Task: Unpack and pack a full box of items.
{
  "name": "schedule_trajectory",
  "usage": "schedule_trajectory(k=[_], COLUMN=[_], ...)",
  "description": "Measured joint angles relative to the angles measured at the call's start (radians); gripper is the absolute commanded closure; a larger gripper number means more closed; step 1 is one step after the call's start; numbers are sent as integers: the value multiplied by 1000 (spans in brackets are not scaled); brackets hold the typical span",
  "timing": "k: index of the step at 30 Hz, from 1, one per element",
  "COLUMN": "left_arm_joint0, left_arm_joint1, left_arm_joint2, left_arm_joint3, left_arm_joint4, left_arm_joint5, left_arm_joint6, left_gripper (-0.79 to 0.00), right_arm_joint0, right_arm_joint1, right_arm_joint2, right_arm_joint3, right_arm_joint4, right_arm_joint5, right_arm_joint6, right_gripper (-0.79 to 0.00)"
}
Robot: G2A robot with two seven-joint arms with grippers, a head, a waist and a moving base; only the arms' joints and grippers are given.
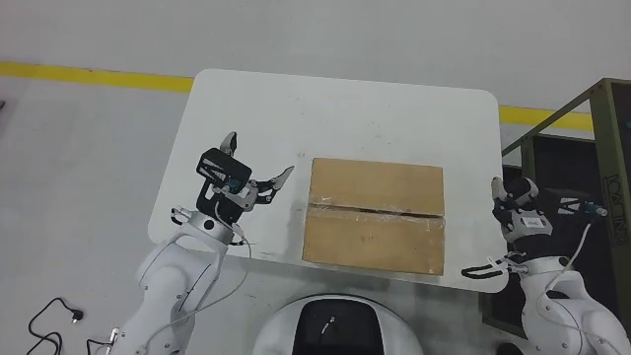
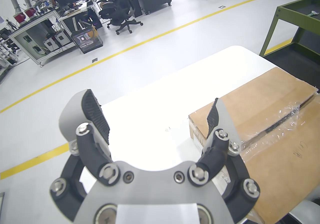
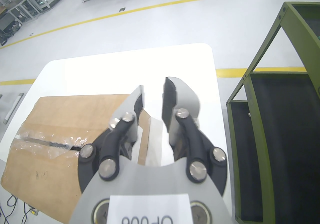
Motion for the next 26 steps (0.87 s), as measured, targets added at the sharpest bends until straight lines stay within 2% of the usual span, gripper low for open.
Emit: schedule_trajectory(k=[2, 5, 26], left_arm_joint0=[0, 0, 0], left_arm_joint1=[0, 0, 0], left_arm_joint2=[0, 0, 0], left_arm_joint3=[0, 0, 0], left_arm_joint4=[0, 0, 0], left_arm_joint5=[0, 0, 0], left_arm_joint6=[0, 0, 0], left_gripper=[-784, -784, -785], right_arm_joint0=[0, 0, 0], right_arm_joint1=[0, 0, 0], right_arm_joint2=[0, 0, 0], right_arm_joint3=[0, 0, 0], right_arm_joint4=[0, 0, 0], right_arm_joint5=[0, 0, 0], right_arm_joint6=[0, 0, 0], right_gripper=[-481, -560, -566])
